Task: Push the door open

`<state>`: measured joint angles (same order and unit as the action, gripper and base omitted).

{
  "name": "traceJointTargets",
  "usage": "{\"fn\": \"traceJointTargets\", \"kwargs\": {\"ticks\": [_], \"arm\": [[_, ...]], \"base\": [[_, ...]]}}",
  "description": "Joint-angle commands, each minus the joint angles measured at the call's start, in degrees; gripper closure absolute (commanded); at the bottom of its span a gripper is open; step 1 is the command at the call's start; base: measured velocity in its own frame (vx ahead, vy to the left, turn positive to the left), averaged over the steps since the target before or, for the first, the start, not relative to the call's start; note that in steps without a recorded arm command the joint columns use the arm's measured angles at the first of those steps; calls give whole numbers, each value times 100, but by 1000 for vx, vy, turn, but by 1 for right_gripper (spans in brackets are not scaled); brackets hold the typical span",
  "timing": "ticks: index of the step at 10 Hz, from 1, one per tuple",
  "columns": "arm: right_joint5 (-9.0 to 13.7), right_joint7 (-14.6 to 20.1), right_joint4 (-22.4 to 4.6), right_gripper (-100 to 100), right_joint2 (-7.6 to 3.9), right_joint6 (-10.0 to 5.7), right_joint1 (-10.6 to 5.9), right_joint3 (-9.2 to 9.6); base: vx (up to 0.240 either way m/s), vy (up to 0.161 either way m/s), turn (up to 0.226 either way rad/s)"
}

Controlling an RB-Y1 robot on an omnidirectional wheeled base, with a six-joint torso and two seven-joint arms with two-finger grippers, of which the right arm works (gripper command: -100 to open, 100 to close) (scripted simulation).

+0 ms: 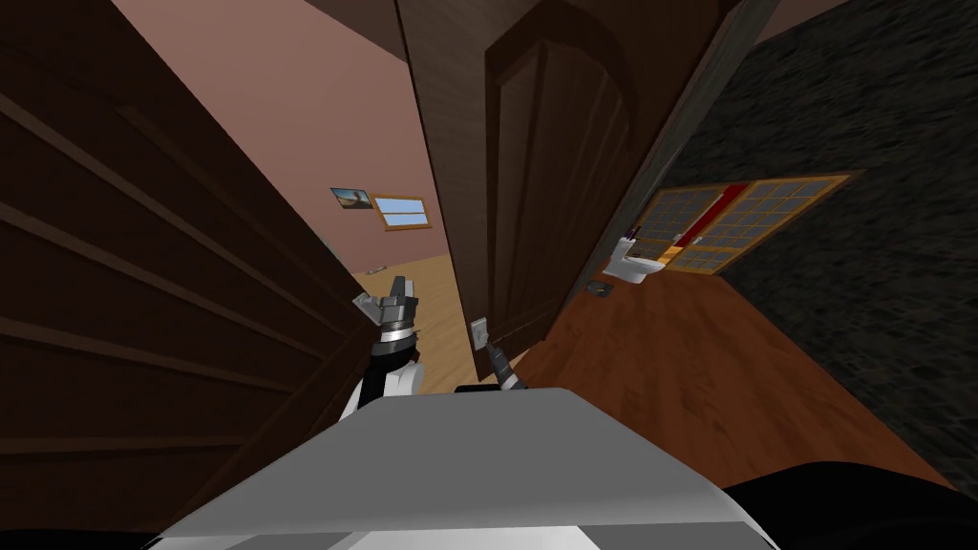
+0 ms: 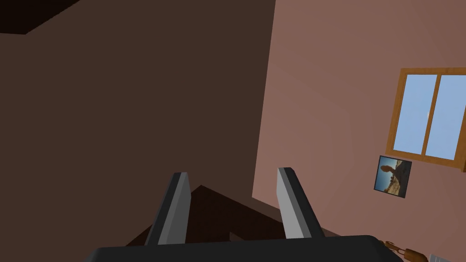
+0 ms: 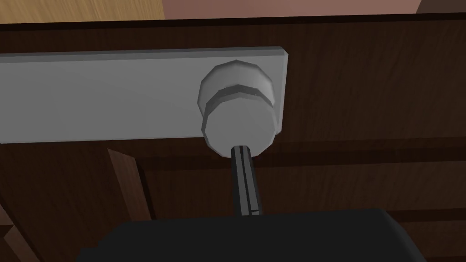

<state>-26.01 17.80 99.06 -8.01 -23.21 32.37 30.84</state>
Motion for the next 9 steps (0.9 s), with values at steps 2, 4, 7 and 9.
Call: {"fn": "traceJointTargets", "kwargs": {"ticks": [2, 4, 7, 9], "arm": [[0, 0, 0, 100, -2, 0, 2, 0], [0, 0, 0, 100, -2, 0, 2, 0], [49, -92, 7, -100, 142, -64, 112, -227], [58, -93, -39, -100, 158, -24, 32, -216]], "base": [[-27, -16, 1], [-5, -3, 0], [-183, 42, -205], [-5, 39, 2]]}}
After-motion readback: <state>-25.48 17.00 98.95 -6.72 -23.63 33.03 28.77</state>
